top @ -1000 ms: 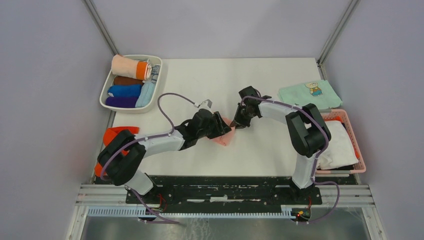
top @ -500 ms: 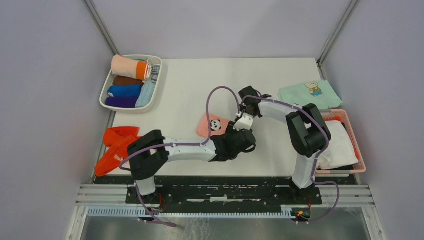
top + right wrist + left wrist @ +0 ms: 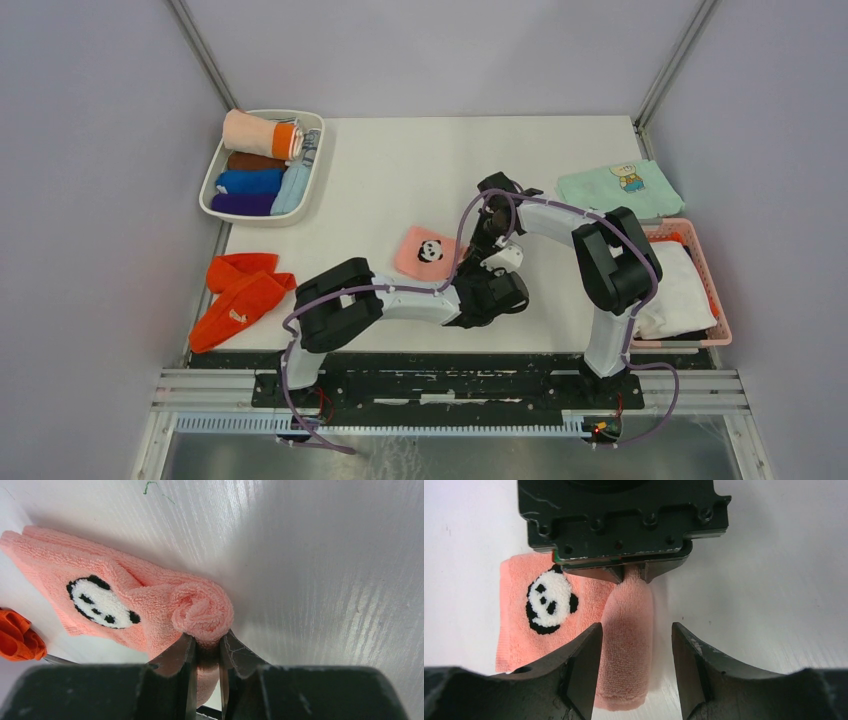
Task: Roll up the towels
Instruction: Roll the towel at the center of the board.
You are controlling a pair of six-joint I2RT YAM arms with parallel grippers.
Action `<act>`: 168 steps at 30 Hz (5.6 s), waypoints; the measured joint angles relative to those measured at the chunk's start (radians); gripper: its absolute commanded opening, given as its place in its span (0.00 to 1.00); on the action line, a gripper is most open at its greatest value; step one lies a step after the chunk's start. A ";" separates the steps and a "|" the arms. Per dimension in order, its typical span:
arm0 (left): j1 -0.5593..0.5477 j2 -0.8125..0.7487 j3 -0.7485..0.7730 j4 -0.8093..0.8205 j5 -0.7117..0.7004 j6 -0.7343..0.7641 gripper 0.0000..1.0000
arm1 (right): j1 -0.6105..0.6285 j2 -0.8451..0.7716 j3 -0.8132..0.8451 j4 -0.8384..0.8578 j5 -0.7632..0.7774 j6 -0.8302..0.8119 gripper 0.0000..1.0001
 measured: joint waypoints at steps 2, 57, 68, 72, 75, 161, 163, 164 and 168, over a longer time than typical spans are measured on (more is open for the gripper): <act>0.000 0.020 0.015 -0.013 -0.010 0.000 0.60 | 0.000 0.000 0.000 0.000 -0.001 0.000 0.06; 0.573 -0.325 -0.618 0.609 1.011 -0.525 0.03 | -0.055 -0.048 -0.214 0.557 -0.313 0.058 0.65; 0.650 -0.269 -0.691 0.801 1.170 -0.691 0.04 | -0.040 0.079 -0.238 0.762 -0.412 0.124 0.48; 0.657 -0.251 -0.691 0.824 1.194 -0.713 0.17 | -0.039 0.094 -0.238 0.760 -0.405 0.121 0.35; 0.657 -0.254 -0.689 0.813 1.189 -0.715 0.34 | -0.039 0.089 -0.232 0.726 -0.383 0.102 0.29; 0.713 -0.100 -0.496 0.764 1.405 -0.637 0.12 | -0.070 -0.020 -0.408 0.958 -0.294 0.263 0.69; 0.718 -0.093 -0.503 0.782 1.415 -0.659 0.12 | -0.070 -0.006 -0.408 0.979 -0.295 0.265 0.64; 0.720 -0.093 -0.507 0.790 1.423 -0.667 0.12 | -0.070 0.001 -0.408 0.986 -0.297 0.265 0.60; 0.724 -0.089 -0.515 0.805 1.429 -0.688 0.15 | -0.074 0.030 -0.404 1.008 -0.304 0.260 0.47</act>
